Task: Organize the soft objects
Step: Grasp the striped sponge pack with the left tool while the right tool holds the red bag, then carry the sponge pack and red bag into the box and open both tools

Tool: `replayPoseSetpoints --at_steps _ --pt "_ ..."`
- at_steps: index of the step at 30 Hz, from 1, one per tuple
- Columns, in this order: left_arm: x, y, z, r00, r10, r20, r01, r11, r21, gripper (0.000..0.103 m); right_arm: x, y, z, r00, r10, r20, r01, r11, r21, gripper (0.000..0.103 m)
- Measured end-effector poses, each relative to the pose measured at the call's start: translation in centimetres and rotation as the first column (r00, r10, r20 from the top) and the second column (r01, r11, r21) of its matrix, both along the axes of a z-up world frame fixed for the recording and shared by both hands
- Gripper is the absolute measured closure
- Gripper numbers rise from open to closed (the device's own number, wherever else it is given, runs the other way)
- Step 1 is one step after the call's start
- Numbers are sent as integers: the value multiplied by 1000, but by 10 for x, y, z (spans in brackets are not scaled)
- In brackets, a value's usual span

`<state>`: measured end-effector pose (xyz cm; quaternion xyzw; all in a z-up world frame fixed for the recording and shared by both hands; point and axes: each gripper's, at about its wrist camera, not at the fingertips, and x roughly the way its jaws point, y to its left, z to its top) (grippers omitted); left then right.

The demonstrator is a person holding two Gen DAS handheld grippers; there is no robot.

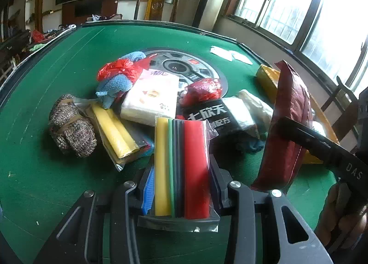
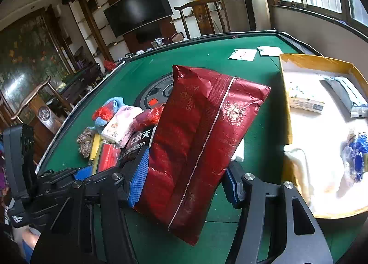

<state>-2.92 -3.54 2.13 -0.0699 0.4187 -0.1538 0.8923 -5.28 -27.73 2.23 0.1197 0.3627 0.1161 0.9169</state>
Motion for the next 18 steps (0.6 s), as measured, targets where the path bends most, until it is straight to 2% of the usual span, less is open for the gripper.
replayPoseSetpoints --at_steps 6,11,18 --pt "-2 1 6 1000 -2 -23 1 999 -48 63 -8 -19 11 1000 -17 23 16 1000 18 45" --pt "-1 -12 22 999 -27 -19 26 998 -57 63 -17 -46 19 999 -38 31 37 998 46 46" --pt "13 -68 50 992 -125 -2 125 991 -44 62 -13 -107 37 997 -83 -5 83 994 75 46"
